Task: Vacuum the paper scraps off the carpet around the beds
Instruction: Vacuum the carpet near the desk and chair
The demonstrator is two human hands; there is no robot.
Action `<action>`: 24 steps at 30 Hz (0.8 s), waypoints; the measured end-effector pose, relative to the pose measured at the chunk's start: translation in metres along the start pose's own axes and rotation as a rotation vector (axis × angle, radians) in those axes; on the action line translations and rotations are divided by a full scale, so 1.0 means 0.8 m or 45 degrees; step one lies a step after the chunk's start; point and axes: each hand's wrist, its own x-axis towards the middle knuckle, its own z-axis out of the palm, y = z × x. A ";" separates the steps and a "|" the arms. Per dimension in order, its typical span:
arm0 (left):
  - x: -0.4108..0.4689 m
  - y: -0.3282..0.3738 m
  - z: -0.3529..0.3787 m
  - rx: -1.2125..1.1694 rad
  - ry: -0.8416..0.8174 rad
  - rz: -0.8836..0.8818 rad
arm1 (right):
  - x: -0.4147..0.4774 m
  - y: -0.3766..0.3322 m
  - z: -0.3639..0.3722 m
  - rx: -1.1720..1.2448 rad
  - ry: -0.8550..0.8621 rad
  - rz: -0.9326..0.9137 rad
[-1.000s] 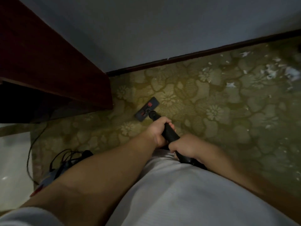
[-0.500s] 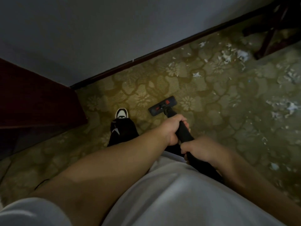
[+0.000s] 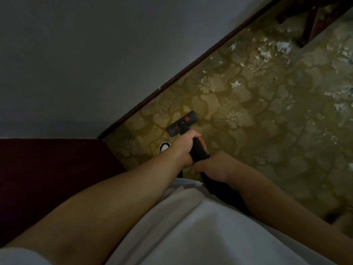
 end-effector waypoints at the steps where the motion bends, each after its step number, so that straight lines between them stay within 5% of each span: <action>1: -0.003 0.004 -0.007 0.024 -0.014 0.000 | -0.001 -0.005 0.006 0.006 -0.003 -0.001; 7: -0.015 0.035 -0.026 -0.011 -0.002 0.056 | -0.008 -0.028 0.017 0.038 -0.063 -0.059; 15: -0.006 0.079 -0.060 -0.140 0.277 0.144 | 0.037 -0.078 0.035 -0.044 -0.169 -0.200; 24: 0.026 -0.037 0.066 -0.078 0.224 0.076 | 0.025 0.054 -0.070 -0.177 -0.101 -0.158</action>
